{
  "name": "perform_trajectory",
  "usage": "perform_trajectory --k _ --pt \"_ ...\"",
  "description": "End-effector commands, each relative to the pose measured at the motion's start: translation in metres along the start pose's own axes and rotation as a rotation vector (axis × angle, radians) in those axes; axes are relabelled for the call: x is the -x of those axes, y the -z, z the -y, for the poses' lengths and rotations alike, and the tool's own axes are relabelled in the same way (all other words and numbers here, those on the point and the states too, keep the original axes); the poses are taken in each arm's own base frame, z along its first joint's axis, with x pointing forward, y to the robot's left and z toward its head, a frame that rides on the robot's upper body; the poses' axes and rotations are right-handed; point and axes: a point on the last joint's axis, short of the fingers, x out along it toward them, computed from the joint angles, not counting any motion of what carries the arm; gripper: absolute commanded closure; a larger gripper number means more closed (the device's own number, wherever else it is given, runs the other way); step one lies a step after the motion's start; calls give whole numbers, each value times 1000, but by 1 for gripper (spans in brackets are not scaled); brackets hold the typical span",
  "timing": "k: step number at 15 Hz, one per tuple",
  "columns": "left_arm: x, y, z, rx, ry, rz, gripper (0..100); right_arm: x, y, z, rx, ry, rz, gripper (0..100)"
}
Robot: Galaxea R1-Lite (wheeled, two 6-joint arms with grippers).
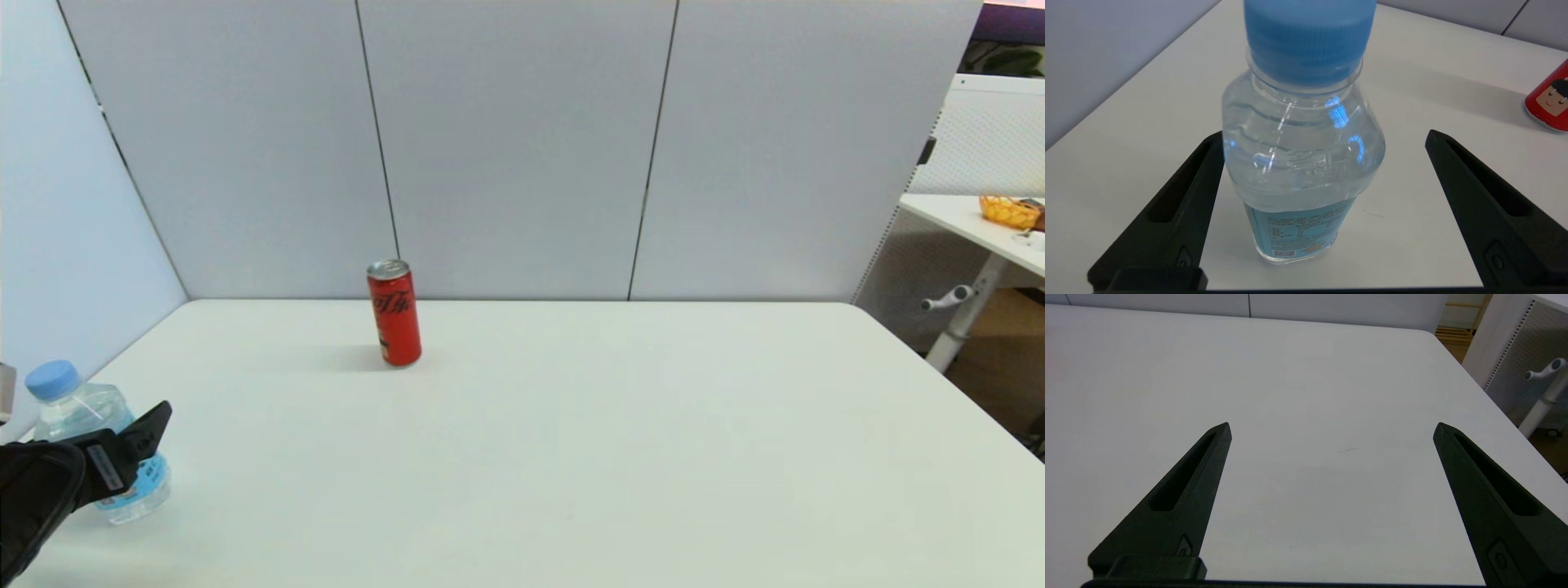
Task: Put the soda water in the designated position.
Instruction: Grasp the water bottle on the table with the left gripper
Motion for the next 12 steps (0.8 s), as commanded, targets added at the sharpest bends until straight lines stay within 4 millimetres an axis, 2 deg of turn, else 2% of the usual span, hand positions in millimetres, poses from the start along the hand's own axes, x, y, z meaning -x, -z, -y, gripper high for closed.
perform_trajectory --k 1,12 --pt "-8 0 2 -1 7 0 0 0 0 0 1 -2 0 0" --pt "-21 -6 4 -2 8 9 0 0 0 0 1 0 0 0"
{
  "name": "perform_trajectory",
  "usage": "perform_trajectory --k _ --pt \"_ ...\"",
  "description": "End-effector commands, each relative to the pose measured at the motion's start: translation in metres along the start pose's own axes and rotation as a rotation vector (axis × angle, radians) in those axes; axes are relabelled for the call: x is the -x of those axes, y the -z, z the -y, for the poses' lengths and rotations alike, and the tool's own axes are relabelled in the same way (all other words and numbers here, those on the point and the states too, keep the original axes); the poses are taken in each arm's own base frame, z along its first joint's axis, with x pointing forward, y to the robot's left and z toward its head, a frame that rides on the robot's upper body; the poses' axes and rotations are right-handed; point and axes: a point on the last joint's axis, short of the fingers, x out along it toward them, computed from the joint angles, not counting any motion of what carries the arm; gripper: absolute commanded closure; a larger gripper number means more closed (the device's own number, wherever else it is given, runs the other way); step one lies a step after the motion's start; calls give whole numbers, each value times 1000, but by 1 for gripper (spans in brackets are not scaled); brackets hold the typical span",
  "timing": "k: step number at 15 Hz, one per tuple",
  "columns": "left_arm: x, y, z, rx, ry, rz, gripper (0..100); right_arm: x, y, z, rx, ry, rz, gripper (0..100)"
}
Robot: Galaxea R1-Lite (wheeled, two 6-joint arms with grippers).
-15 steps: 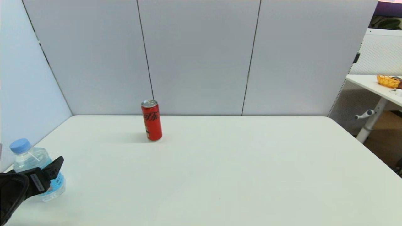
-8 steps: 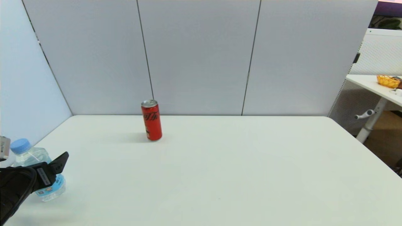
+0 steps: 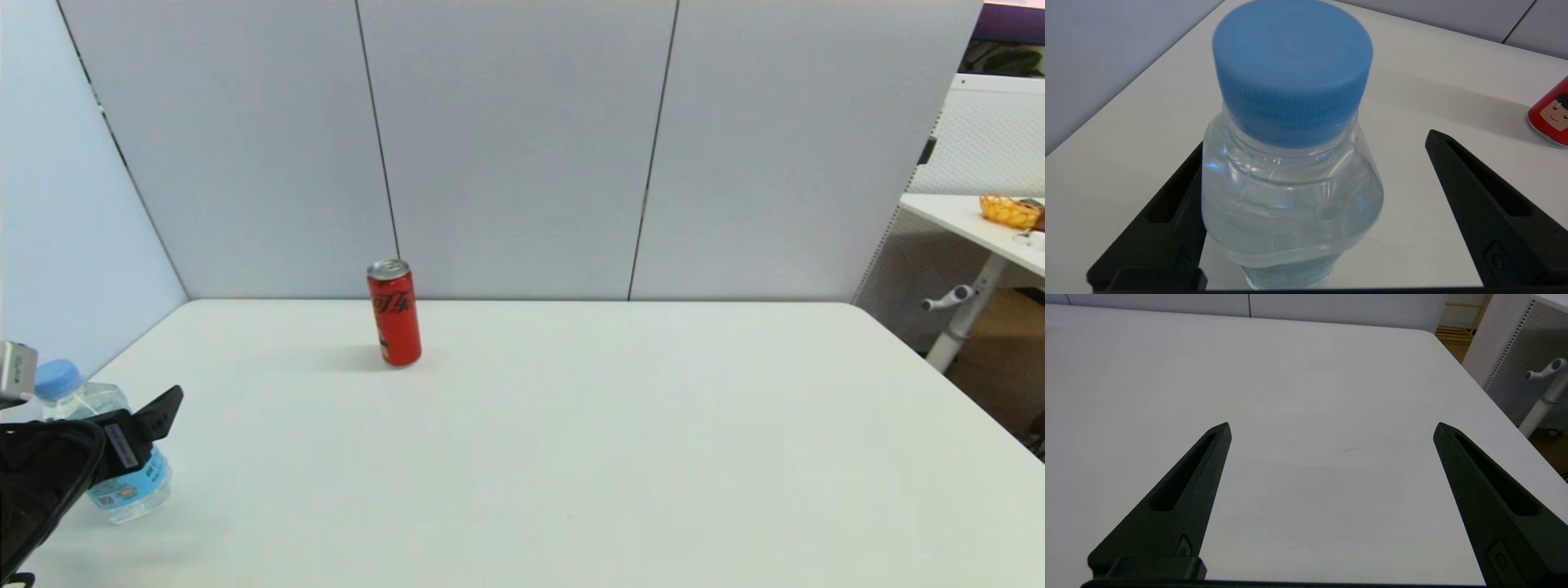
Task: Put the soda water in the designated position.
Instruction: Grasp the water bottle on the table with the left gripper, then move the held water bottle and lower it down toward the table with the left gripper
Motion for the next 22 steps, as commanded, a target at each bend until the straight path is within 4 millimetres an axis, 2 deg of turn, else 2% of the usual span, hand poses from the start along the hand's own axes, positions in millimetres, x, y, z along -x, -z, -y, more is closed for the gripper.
perform_trajectory --k 1,4,5,11,17,22 --pt "-5 -1 0 -4 -3 3 0 0 0 0 1 -2 1 0" --pt "-8 -4 1 -15 -2 12 0 0 0 0 1 0 1 0" --pt "-9 -4 2 -21 0 12 100 0 0 0 1 -2 1 0" --pt "-9 -4 2 -23 0 13 100 0 0 0 1 0 1 0" --pt "-14 -29 6 -67 15 103 100 0 0 0 1 -2 1 0" --pt "-17 -49 34 -93 214 124 100 0 0 0 1 0 1 0"
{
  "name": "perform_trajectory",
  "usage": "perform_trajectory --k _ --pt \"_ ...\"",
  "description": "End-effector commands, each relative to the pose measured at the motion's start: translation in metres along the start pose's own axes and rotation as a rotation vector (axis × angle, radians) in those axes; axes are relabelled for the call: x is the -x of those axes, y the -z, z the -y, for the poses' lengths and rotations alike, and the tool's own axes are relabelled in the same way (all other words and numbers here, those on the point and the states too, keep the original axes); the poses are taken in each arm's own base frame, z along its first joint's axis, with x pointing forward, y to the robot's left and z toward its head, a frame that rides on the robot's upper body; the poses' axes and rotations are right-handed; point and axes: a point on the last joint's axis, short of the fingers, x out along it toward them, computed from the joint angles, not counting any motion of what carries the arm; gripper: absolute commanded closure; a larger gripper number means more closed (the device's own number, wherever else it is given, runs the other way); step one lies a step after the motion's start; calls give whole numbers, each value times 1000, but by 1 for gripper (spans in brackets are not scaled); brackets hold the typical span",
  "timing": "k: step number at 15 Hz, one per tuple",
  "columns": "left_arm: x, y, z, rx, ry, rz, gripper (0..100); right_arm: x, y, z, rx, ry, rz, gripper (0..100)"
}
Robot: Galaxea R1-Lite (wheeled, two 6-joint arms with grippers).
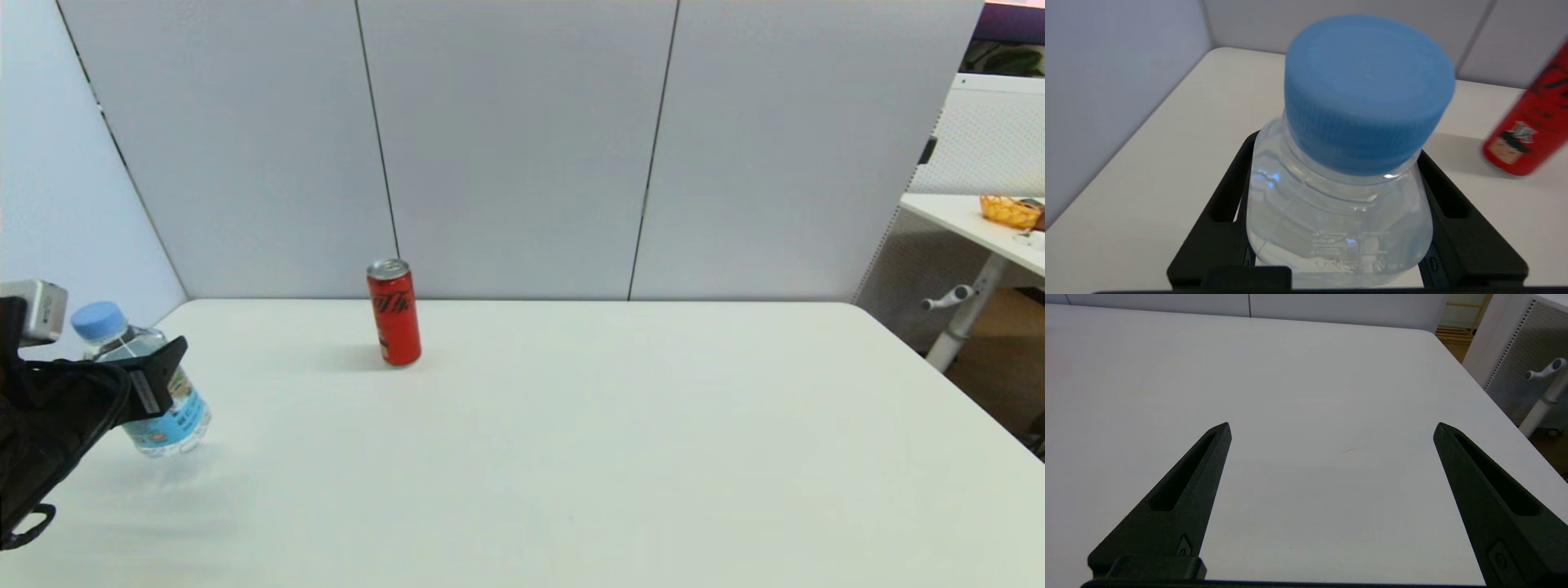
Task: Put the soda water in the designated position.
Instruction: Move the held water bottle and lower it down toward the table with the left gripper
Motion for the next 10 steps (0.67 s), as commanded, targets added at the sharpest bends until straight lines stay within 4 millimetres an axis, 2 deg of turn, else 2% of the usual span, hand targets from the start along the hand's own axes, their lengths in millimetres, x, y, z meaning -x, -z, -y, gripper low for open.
perform_trajectory --k 1,4,10 --pt "-7 -21 20 -9 142 22 100 0 0 0 1 0 0 0" --pt "-19 -37 48 -25 284 14 100 0 0 0 1 0 0 0" --pt "-31 -39 120 -67 518 -7 100 0 0 0 1 0 0 0"
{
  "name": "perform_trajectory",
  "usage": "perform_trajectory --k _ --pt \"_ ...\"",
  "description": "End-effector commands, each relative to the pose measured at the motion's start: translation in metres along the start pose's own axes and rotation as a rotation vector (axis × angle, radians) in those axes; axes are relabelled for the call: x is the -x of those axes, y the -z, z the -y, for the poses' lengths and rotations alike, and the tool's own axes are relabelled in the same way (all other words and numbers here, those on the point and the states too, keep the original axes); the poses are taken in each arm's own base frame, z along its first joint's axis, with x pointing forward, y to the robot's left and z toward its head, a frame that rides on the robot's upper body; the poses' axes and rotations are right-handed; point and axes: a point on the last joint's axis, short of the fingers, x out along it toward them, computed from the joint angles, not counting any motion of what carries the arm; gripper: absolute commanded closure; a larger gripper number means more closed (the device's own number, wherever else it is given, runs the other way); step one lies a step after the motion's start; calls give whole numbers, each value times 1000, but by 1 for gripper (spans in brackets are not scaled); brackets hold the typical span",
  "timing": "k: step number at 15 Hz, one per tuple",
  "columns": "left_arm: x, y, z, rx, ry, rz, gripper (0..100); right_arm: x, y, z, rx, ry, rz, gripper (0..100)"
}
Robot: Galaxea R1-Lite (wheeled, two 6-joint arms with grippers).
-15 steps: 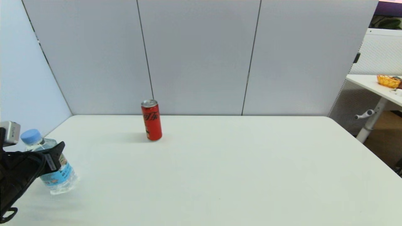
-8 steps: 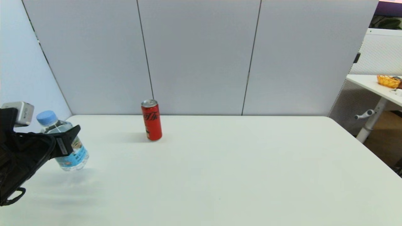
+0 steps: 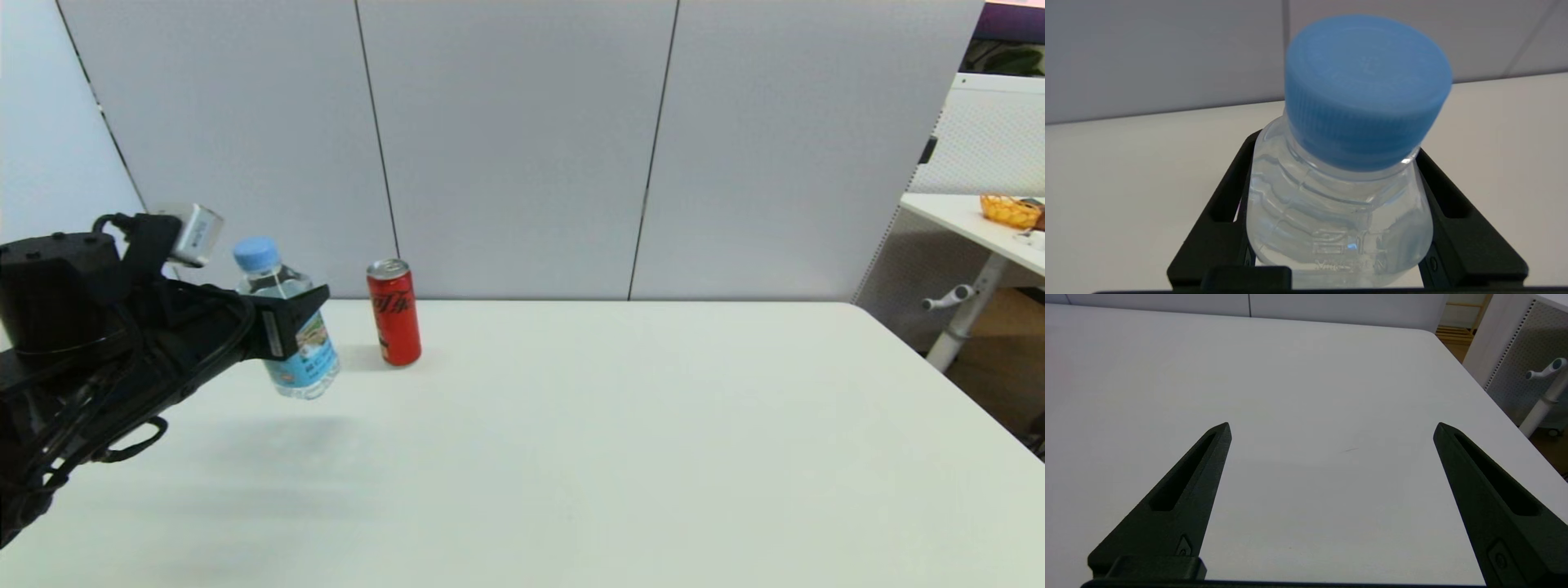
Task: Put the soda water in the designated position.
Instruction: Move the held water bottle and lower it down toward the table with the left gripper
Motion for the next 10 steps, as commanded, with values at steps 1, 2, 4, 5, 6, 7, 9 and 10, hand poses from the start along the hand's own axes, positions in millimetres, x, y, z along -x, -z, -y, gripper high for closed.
perform_trajectory --k 1,2,4,5,6,7,9,10 --pt "-30 0 36 -18 127 -12 100 0 0 0 1 0 0 0" --pt "-35 -1 45 -24 154 -12 100 0 0 0 1 0 0 0" --pt "-47 -2 65 -34 212 -29 100 0 0 0 1 0 0 0" --pt "-54 -3 73 -37 230 -35 100 0 0 0 1 -2 0 0" --pt "-62 -5 80 -40 245 -38 100 0 0 0 1 0 0 0" --pt "-70 -6 86 -43 257 -37 100 0 0 0 1 0 0 0" --pt "-89 -9 94 -64 265 -17 100 0 0 0 1 0 0 0" --pt "-101 -8 97 -75 265 -14 100 0 0 0 1 -2 0 0"
